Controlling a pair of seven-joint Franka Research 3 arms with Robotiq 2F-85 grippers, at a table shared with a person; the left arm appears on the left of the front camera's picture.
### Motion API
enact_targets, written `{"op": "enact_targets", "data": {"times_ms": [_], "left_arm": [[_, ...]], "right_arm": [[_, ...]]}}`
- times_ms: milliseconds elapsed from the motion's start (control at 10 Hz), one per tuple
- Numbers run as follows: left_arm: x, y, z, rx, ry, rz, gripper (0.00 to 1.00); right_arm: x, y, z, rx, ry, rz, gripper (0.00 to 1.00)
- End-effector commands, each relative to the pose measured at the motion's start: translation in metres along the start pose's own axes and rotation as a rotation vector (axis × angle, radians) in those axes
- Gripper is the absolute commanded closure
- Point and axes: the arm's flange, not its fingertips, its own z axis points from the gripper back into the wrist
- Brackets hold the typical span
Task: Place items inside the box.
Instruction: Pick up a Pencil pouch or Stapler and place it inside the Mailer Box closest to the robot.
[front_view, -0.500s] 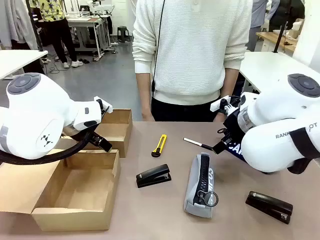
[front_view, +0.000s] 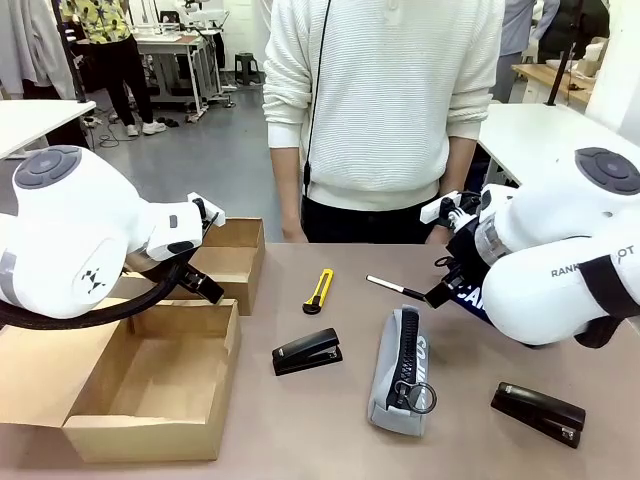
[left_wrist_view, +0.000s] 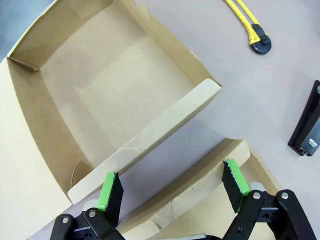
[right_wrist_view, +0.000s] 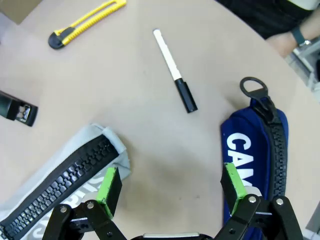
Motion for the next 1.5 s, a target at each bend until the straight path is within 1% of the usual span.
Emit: {"op": "enact_targets", "data": {"times_ms": [0, 900, 1000, 1100, 1200, 1300, 1400], "left_arm": [[0.0, 0.0, 0.0, 0.0, 0.0, 0.0, 0.0], [0.0, 0.0, 0.0, 0.0, 0.0, 0.0, 0.0], [0.004, 0.002, 0.021, -0.057, -0.027, -0.018, 0.0], [0.013, 0.006, 0.055, -0.134, -0.052, -0.016, 0.0], [0.017, 0.012, 0.099, -0.152, -0.027, 0.044, 0.0], [0.016, 0.021, 0.15, -0.19, -0.058, 0.174, 0.0], [0.005, 0.038, 0.185, -0.262, -0.065, 0.207, 0.0]], "right_arm": [[0.0, 0.0, 0.0, 0.0, 0.0, -0.001, 0.0], [0.0, 0.0, 0.0, 0.0, 0.0, 0.0, 0.0], [0.007, -0.003, 0.018, 0.067, -0.007, -0.003, 0.0], [0.018, -0.011, 0.048, 0.107, 0.004, -0.049, 0.0], [0.024, -0.02, 0.087, 0.133, 0.022, -0.129, 0.0], [0.022, -0.031, 0.133, 0.234, 0.054, -0.249, 0.0], [0.006, -0.047, 0.169, 0.279, 0.071, -0.329, 0.0]]}}
